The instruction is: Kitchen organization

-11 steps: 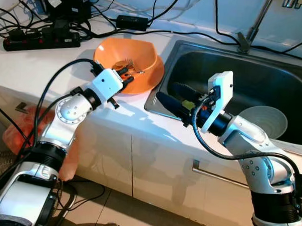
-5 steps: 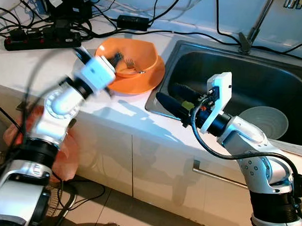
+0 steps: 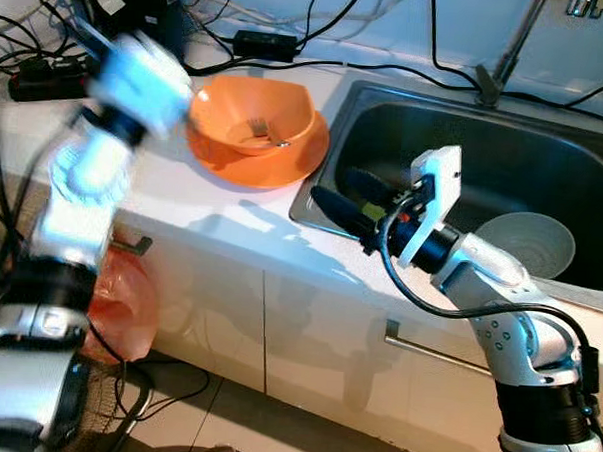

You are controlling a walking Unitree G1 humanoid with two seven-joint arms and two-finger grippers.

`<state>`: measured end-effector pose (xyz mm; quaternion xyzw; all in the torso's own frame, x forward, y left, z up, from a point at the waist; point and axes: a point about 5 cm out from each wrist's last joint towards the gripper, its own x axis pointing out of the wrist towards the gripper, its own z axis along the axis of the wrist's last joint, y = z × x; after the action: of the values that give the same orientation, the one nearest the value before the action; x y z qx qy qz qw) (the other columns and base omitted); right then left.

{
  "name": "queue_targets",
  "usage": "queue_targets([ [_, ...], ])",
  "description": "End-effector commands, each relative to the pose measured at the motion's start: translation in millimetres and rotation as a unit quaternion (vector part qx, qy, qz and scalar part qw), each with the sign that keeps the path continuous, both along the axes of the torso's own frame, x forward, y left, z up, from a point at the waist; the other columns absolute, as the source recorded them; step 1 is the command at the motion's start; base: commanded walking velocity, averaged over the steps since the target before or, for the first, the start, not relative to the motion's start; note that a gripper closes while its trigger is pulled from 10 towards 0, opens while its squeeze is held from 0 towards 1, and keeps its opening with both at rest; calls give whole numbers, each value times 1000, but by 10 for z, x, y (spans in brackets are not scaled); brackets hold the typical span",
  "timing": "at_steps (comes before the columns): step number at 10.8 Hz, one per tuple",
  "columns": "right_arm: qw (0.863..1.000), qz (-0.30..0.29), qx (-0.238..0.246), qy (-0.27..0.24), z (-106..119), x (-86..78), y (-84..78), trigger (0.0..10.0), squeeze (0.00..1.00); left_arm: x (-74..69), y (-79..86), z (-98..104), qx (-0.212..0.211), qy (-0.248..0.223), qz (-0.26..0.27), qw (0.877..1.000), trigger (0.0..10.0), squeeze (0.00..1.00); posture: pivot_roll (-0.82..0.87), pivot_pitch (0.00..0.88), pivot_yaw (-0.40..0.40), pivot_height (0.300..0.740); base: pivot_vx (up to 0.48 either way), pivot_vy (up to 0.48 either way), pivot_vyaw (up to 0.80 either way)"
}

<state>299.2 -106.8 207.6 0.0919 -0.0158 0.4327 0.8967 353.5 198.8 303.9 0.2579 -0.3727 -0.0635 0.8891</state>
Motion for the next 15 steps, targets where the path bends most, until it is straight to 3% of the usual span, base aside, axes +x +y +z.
queue_targets([
  [1, 1000, -6, -4, -12, 39, 23, 2, 10000, 0, 42, 49, 107, -113, 23, -32, 993, 0, 0, 133, 62, -11, 740, 0, 0, 0],
  [2, 1000, -23, 4, -8, 47, 63, -20, 10000, 0, 144, 9, 99, -284, 91, -127, 946, 0, 0, 133, 59, -14, 740, 0, 0, 0],
  [3, 999, -36, 8, -5, 49, 94, -37, 10000, 0, 168, -68, 87, -357, 120, -194, 906, 0, 0, 133, 58, -15, 740, 0, 0, 0],
  [4, 999, -48, 13, -2, 51, 125, -52, 10000, 0, 171, -191, 44, -437, 154, -273, 843, 0, 0, 134, 57, -14, 740, 0, 0, 0],
  [5, 998, -62, 20, 0, 56, 154, -62, 10000, 0, 149, -311, -36, -507, 187, -342, 769, 0, 0, 134, 58, -13, 740, 0, 0, 0],
  [6, 997, -72, 27, 4, 57, 177, -71, 10000, 0, 128, -397, -88, -531, 215, -382, 725, 0, 0, 134, 58, -13, 740, 0, 0, 0],
  [7, 994, -92, 51, 16, 67, 217, -92, 10000, 0, 78, -534, -177, -550, 257, -434, 666, 0, 0, 132, 60, -12, 740, 0, 0, 0],
  [8, 990, -121, 74, 24, 81, 267, -146, 10000, 0, 31, -611, -287, -565, 295, -456, 622, 0, 0, 131, 60, -10, 740, 0, 0, 0],
  [9, 984, -157, 86, 18, 114, 314, -202, 10000, 0, 17, -635, -396, -578, 314, -450, 604, 0, 0, 131, 62, -8, 740, 0, 0, 0],
  [10, 975, -183, 127, 9, 236, 368, -244, 10000, 0, -54, -696, -609, -595, 349, -459, 559, 0, 0, 128, 66, -8, 740, 0, 0, 0],
  [11, 973, -182, 143, 15, 256, 383, -235, 10000, 0, -73, -719, -669, -594, 359, -462, 552, 0, 0, 130, 67, -7, 740, 0, 0, 0],
  [12, 968, -176, 178, 31, 288, 419, -205, 10000, 0, -130, -795, -747, -593, 378, -472, 531, 0, 0, 134, 67, -8, 740, 0, 0, 0],
  [13, 965, -171, 193, 39, 301, 431, -179, 10000, 0, -161, -830, -752, -591, 383, -482, 521, 0, 0, 137, 69, -7, 740, 0, 0, 0],
  [14, 961, -167, 214, 52, 313, 443, -153, 10000, 0, -190, -843, -727, -590, 384, -491, 513, 0, 0, 137, 69, -7, 740, 0, 0, 0],
  [15, 957, -165, 231, 64, 313, 449, -154, 10000, 0, -183, -834, -715, -592, 383, -490, 512, 0, 0, 137, 69, -7, 740, 0, 0, 0],
])
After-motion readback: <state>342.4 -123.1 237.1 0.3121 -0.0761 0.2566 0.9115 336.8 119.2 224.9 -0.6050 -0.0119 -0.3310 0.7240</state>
